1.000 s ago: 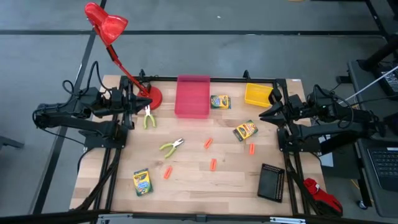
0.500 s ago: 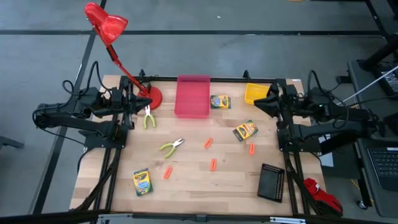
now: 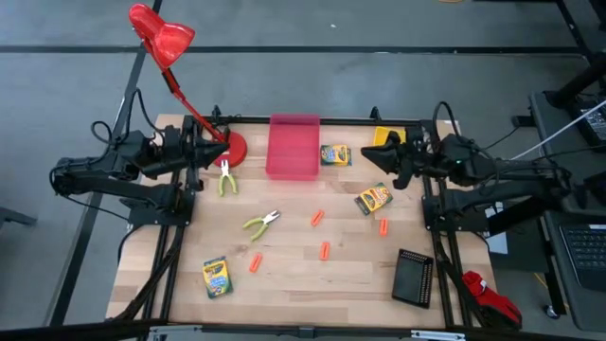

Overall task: Pick & Place School Supplies
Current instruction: Put the yellow crayon box into the red bin

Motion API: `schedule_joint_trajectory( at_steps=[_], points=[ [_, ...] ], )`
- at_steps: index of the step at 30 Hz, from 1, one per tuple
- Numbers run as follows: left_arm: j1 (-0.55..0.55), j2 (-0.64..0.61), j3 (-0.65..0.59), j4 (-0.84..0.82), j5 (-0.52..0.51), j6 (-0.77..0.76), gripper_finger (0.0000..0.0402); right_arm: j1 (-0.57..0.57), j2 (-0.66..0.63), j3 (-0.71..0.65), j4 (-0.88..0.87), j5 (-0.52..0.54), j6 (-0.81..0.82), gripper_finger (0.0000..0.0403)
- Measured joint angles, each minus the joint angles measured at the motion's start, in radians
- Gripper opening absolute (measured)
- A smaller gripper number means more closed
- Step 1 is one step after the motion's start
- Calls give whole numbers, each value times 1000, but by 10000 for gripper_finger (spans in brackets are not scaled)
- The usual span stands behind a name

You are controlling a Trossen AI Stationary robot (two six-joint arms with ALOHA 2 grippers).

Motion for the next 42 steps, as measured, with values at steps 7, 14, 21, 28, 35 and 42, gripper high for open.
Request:
schedule_joint_trajectory(
  at_steps=[7, 14, 21, 28, 35, 42],
  points=[
    [0, 25, 0, 91, -92, -200, 6, 0, 40, 0, 258, -185, -18, 57],
    [0, 66, 0, 270, -85, -134, 6, 21, -9, 0, 424, -344, -82, 57],
    [0, 79, 11, 442, -22, 82, 6, 42, -67, 0, 465, -335, -134, 57],
    [0, 74, 66, 358, 86, 210, 6, 61, -121, 1, 467, -371, -200, 57],
    [0, 94, 108, 211, 27, -48, 10, 66, -134, 1, 565, -376, -256, 57],
    [0, 110, 108, 225, 85, -93, 12, 66, -135, 2, 643, -415, -291, 57]
  ],
)
